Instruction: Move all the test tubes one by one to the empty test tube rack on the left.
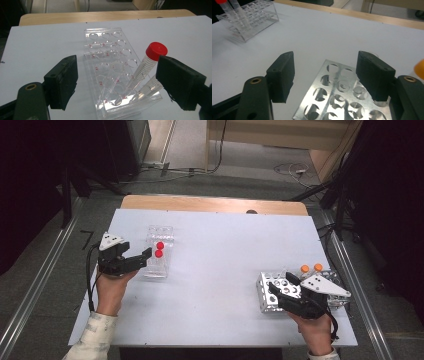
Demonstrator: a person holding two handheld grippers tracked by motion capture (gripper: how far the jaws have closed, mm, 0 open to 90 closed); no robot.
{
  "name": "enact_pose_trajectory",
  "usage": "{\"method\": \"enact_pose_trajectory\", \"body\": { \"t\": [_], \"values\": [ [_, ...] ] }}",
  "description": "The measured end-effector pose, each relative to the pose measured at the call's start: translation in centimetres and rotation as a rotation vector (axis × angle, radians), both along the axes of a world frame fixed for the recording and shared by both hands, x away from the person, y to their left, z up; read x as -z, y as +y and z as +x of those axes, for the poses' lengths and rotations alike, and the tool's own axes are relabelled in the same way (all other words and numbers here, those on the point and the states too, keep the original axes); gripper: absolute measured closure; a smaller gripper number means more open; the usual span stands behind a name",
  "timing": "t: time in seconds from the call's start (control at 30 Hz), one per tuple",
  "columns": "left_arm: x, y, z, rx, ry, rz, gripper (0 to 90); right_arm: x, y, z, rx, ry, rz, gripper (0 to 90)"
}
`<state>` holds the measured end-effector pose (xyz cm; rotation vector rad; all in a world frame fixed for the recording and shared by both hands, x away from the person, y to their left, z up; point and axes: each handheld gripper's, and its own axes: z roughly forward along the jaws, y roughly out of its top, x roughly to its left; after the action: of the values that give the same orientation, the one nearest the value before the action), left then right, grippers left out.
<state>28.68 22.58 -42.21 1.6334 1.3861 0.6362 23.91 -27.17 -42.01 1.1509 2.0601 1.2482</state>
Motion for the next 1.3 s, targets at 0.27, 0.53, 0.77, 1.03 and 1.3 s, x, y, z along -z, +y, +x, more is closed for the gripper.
{"method": "enact_pose_trajectory", "body": {
  "t": [0.27, 0.53, 0.77, 1.03, 1.3],
  "values": [
    [0.0, -0.2, 0.0, 0.007, -0.001, 0.005, 18.4, 1.0, -1.2, 1.1, 0.057, 0.004, -0.021, 34.7],
    [0.0, -0.2, 0.0, 0.008, -0.004, 0.003, 19.1, 1.8, -1.5, 2.3, 0.097, 0.010, -0.042, 40.6],
    [0.0, -0.3, 0.0, 0.010, -0.002, 0.005, 19.5, 2.3, -1.5, 3.4, 0.145, 0.032, -0.062, 55.0],
    [0.0, -0.4, 0.0, 0.012, -0.004, 0.002, 19.8, 2.5, -0.9, 3.9, 0.173, 0.044, -0.103, 65.3],
    [0.1, -0.4, 0.0, 0.014, -0.002, 0.004, 20.0, 2.7, -0.5, 4.0, 0.186, 0.050, -0.126, 71.0]
  ]
}}
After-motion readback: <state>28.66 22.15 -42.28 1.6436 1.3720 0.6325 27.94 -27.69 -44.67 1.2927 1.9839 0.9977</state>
